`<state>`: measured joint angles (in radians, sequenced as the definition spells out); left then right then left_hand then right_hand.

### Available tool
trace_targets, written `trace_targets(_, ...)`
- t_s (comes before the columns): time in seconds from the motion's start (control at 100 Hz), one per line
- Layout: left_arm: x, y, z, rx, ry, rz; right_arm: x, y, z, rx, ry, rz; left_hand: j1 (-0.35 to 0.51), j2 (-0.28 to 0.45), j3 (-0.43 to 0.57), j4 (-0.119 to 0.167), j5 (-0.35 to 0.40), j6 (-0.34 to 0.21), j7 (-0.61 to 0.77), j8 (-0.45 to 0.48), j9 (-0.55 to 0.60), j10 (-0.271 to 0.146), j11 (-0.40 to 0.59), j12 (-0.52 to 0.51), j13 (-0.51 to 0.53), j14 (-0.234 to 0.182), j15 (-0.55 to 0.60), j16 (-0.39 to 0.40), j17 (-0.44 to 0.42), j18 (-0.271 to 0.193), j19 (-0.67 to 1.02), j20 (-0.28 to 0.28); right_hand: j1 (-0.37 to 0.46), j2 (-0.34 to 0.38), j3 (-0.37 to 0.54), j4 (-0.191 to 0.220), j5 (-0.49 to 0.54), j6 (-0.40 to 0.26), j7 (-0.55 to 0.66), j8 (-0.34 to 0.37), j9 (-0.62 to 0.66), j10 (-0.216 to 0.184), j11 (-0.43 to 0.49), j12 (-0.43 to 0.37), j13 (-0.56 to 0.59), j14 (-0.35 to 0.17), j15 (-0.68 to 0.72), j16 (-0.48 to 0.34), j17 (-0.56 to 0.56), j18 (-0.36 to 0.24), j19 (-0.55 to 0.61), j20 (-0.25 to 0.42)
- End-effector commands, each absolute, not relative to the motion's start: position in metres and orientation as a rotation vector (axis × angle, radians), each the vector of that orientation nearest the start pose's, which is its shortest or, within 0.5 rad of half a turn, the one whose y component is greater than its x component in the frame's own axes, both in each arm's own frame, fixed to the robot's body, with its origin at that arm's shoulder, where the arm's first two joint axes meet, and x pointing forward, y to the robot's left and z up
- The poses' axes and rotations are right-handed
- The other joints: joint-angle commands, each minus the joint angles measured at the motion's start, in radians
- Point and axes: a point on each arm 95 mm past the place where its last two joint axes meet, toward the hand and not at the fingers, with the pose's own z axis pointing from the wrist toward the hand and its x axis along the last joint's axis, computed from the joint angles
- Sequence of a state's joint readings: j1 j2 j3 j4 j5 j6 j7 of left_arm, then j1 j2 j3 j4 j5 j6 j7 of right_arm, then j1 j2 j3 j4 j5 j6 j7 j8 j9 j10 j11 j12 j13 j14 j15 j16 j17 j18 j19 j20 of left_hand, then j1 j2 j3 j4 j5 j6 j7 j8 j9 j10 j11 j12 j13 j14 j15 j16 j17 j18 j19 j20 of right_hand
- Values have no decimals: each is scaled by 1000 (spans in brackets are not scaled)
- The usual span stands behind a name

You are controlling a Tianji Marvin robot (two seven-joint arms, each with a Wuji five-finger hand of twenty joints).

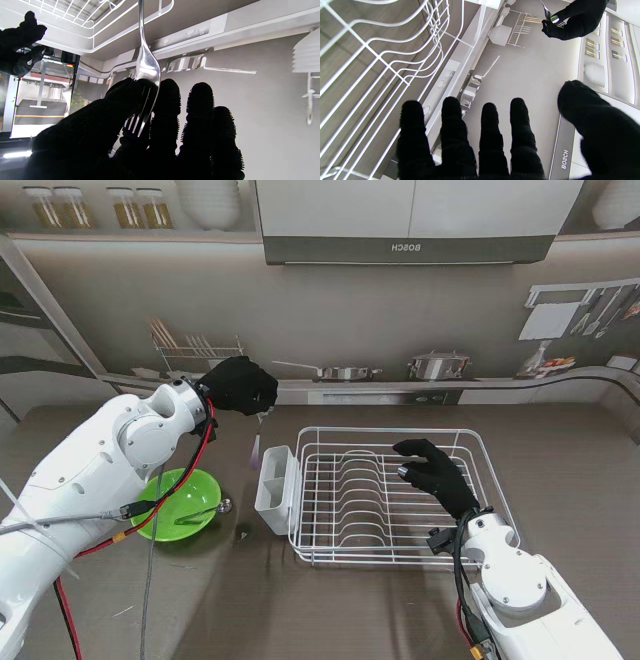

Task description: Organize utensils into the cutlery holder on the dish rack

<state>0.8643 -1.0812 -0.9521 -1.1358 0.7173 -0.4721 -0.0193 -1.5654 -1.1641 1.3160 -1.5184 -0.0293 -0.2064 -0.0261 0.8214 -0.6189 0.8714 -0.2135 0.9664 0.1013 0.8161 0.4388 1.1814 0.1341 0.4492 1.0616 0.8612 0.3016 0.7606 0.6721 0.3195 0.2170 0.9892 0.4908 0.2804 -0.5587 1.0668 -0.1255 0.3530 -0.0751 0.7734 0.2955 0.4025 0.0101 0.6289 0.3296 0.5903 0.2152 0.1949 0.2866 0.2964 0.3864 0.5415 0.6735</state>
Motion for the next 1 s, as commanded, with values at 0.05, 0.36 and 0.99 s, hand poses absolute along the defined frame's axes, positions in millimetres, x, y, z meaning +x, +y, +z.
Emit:
trace_targets(0.05, 560, -23, -185, -829, 1677, -1863, 412, -22, -322, -2093, -766, -2345, 40, 4, 58, -13, 37, -60, 77, 35, 35, -10, -1, 24, 12, 35, 19, 13, -4, 7, 45, 10, -25, 19, -7, 28, -30, -2, 3, -21, -1, -1, -7, -2, 14, -5, -12, 3, 7, -26, -17, 21)
trace_targets(0.36, 566, -31, -197, -859, 1653, -1899, 412, -24, -321, -2094, -758, -2352, 47, 12, 43, -10, 34, -52, 73, 36, 31, -6, -1, 23, 8, 38, 16, 14, -9, 10, 43, 10, -27, 22, -7, 28, -28, -3, 3, -21, 1, 0, -8, -2, 14, -6, -12, 3, 7, -26, -16, 21)
trace_targets(0.99, 556, -32, -248, -965, 1665, -1878, 412, -24, -321, -2095, -757, -2348, 95, 50, -70, 29, 30, -32, 12, 19, 0, 2, -55, -34, -40, 18, -73, -25, -65, 13, 3, -3, -28, 23, -7, 28, -27, -3, 3, -21, 2, 0, -8, -2, 16, -5, -12, 3, 7, -25, -16, 21)
